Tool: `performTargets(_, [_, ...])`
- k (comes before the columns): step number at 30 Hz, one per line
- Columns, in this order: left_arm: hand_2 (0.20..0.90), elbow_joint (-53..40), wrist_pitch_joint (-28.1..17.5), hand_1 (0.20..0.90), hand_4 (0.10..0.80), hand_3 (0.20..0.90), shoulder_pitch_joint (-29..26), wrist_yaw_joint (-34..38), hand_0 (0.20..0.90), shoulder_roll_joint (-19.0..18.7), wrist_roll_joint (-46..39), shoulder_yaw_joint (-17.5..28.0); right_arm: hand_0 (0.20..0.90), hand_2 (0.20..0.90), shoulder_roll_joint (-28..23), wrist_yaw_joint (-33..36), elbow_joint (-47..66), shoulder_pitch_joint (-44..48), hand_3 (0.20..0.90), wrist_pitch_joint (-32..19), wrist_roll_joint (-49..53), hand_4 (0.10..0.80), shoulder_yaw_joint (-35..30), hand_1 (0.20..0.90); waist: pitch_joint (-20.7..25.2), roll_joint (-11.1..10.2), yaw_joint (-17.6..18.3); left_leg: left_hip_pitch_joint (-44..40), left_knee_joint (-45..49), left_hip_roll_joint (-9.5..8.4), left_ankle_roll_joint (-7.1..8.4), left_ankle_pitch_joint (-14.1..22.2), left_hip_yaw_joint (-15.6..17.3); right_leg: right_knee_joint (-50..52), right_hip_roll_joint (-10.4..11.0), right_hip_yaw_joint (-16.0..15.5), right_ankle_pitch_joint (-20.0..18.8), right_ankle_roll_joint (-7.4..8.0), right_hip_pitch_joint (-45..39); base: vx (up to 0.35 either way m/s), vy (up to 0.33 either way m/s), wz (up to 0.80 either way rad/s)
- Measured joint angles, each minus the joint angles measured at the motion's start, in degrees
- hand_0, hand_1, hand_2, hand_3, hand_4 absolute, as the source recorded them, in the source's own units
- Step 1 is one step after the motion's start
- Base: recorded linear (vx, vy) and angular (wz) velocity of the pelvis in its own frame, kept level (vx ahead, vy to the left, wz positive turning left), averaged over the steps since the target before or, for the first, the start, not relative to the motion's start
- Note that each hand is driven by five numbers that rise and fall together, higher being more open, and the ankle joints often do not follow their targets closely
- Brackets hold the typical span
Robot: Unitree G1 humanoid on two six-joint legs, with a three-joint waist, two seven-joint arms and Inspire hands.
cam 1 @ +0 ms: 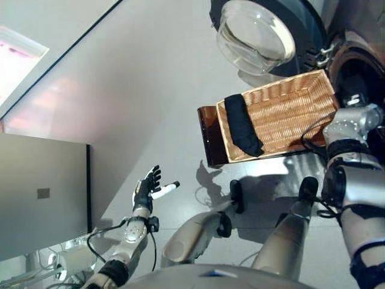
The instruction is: Pick up the clothes and place them into the washing machine
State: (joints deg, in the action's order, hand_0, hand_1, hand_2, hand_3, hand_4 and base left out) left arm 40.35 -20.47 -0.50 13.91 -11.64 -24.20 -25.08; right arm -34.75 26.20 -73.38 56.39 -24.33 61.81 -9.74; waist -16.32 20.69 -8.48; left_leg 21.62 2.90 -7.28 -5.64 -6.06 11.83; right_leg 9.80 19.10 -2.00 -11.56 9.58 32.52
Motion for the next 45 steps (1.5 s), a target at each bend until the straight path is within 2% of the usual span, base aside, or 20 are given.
performTargets(3, [0.9,1.9,0.2,0.9,0.8,0.9,0.0,-1.1,0.9,0.7,-0.5,0.0,0.9,0.9,6.9,-2.7,-0.7,-3.8,0.9,0.9,-0.5,0.8,-0.1,0.9,-0.5,-0.7,1.6,-1.2,-0.1,0.94,0.42,0.5,-0.1,0.5,-1.0,-0.1,1.1,-0.53,-0.8,-0.034,-0.013,-0.15])
performTargets(6, [0.9,2.0,0.2,0.9,0.8,0.9,0.2,-2.1,0.9,1.4,-0.5,-0.2,0.9,0.9,10.1,-2.8,-2.4,-6.6,0.9,1.8,-0.5,0.8,-0.2,0.9,-0.5,-0.7,1.6,-1.6,0.1,1.43,1.01,0.7,-0.2,1.0,-1.3,-0.3,1.3,-0.74,-0.8,-0.044,-0.029,-0.05])
performTargets(15, [0.9,3.0,0.4,0.9,0.8,0.9,1.6,-2.1,0.9,1.9,-0.5,0.1,0.9,0.9,11.4,-4.0,-2.2,-8.0,0.9,1.9,-0.7,0.8,2.5,0.9,-1.0,-1.4,1.4,-1.2,0.6,1.44,1.06,0.7,-0.8,0.5,-1.2,-0.7,1.4,-0.8,-1.2,-0.022,-0.023,0.02])
performTargets(16, [0.9,3.2,0.6,0.9,0.8,0.9,1.7,-2.0,0.9,1.8,-0.3,0.2,0.9,0.9,10.9,-3.9,-3.7,-8.0,0.9,3.1,-3.8,0.8,5.5,0.9,-1.7,-2.6,1.4,-1.1,1.5,1.5,1.23,0.5,-1.0,1.4,-1.2,-0.7,1.4,-0.82,-1.2,-0.047,-0.059,0.02])
performTargets(17, [0.9,3.2,0.6,0.9,0.8,0.9,1.7,-2.0,0.9,1.8,-0.3,0.4,0.9,0.9,10.6,-3.9,-4.8,-8.0,0.9,4.1,-5.8,0.8,7.2,0.9,-1.7,-2.9,1.4,-1.0,2.0,1.55,1.23,0.6,-1.2,1.7,-1.2,-0.8,1.4,-0.87,-1.3,-0.062,-0.083,0.06])
performTargets(22, [0.9,2.8,0.6,0.9,0.8,0.9,1.4,-1.8,0.9,1.8,1.2,1.9,0.9,0.9,10.3,-3.4,-7.6,-7.8,0.9,10.0,-17.4,0.8,14.3,0.9,-2.1,-7.0,1.3,0.0,3.5,2.25,1.3,0.8,-2.0,2.1,-1.7,-1.7,1.6,-1.25,-1.4,-0.04,-0.055,0.08])
performTargets(29, [0.9,2.2,0.8,0.9,0.8,0.9,0.4,-0.6,0.9,0.8,3.5,5.0,0.9,0.9,11.3,-3.1,-11.6,-3.6,0.9,16.8,-34.2,0.8,26.3,0.9,-4.1,-10.0,-0.2,2.7,8.6,3.79,2.24,2.3,-4.2,3.2,-2.6,-3.6,2.1,-2.13,-1.9,0.002,-0.064,0.12])
performTargets(32, [0.9,1.6,0.8,0.9,0.8,0.9,0.1,1.3,0.9,-0.7,4.0,7.1,0.9,0.9,14.2,-2.4,-11.2,-1.9,0.9,16.9,-38.0,0.8,27.7,0.9,-5.8,-12.6,-0.5,5.1,13.0,4.92,2.89,4.1,-5.0,4.9,-3.5,-3.7,2.9,-3.11,-0.8,-0.015,-0.039,0.04])
performTargets(34, [0.9,1.5,1.6,0.9,0.8,0.9,-0.1,1.8,0.9,-1.0,4.6,8.5,0.9,0.9,15.4,-2.4,-11.2,-0.9,0.9,17.0,-38.8,0.8,27.7,0.9,-6.1,-13.2,-0.7,7.6,15.0,5.91,2.44,5.0,-5.6,5.9,-4.3,-4.0,3.5,-3.21,0.4,-0.002,-0.044,0.06])
performTargets(35, [0.9,1.1,1.6,0.9,0.8,0.9,-0.4,2.3,0.9,-1.3,4.8,8.9,0.9,0.9,15.8,-2.1,-11.3,-0.8,0.9,17.0,-38.8,0.8,27.7,0.9,-6.4,-13.7,-0.9,8.8,16.4,6.14,2.31,5.2,-5.6,9.5,-4.4,-4.0,4.7,-4.35,1.9,0.003,-0.036,0.21])
performTargets(37, [0.9,0.1,1.7,0.9,0.8,0.9,-1.4,3.2,0.9,-2.3,5.1,9.4,0.9,0.9,16.1,-2.2,-11.4,-0.6,0.9,17.0,-38.8,0.8,27.7,0.9,-7.3,-14.8,-2.1,10.5,18.6,6.64,3.03,5.7,-6.6,10.9,-4.7,-3.8,5.9,-4.51,3.3,0.008,-0.032,0.13])
performTargets(40, [0.9,-0.2,1.9,0.9,0.8,0.9,-1.4,3.9,0.9,-2.6,5.5,9.4,0.9,0.9,17.8,-2.0,-11.6,-0.4,0.9,17.0,-38.7,0.8,27.8,0.9,-7.7,-15.5,-3.4,11.0,18.2,6.98,3.12,5.8,-7.5,9.9,-5.2,-5.0,5.9,-4.46,3.0,0.006,-0.015,-0.03])
performTargets(42, [0.9,-2.4,1.7,0.9,0.8,0.9,-1.3,4.2,0.9,-2.9,6.0,10.7,0.9,0.9,18.2,-1.8,-11.9,0.2,0.9,17.1,-38.5,0.8,27.7,0.9,-7.9,-16.2,-3.6,12.2,18.7,7.28,3.16,5.8,-7.4,12.7,-5.5,-5.1,7.3,-5.48,4.2,0.003,-0.016,0.2])
performTargets(43, [0.9,-3.4,1.7,0.9,0.8,0.9,-1.9,4.6,0.9,-3.0,6.1,11.4,0.9,0.9,18.2,-1.6,-11.9,0.6,0.9,17.1,-38.4,0.8,27.8,0.9,-8.3,-16.6,-3.6,13.0,19.1,7.39,3.53,5.5,-7.7,13.1,-5.0,-5.2,7.6,-5.23,4.8,0.003,-0.006,0.28])
performTargets(45, [0.9,-3.5,1.8,0.9,0.8,0.9,-2.8,5.3,0.9,-3.1,6.3,11.6,0.9,0.9,18.5,-1.3,-11.9,1.3,0.9,17.1,-38.3,0.8,27.9,0.9,-8.8,-17.1,-5.1,13.1,18.6,7.44,3.88,5.3,-8.5,11.8,-5.5,-5.6,7.6,-5.22,4.8,0.007,-0.005,-0.02])
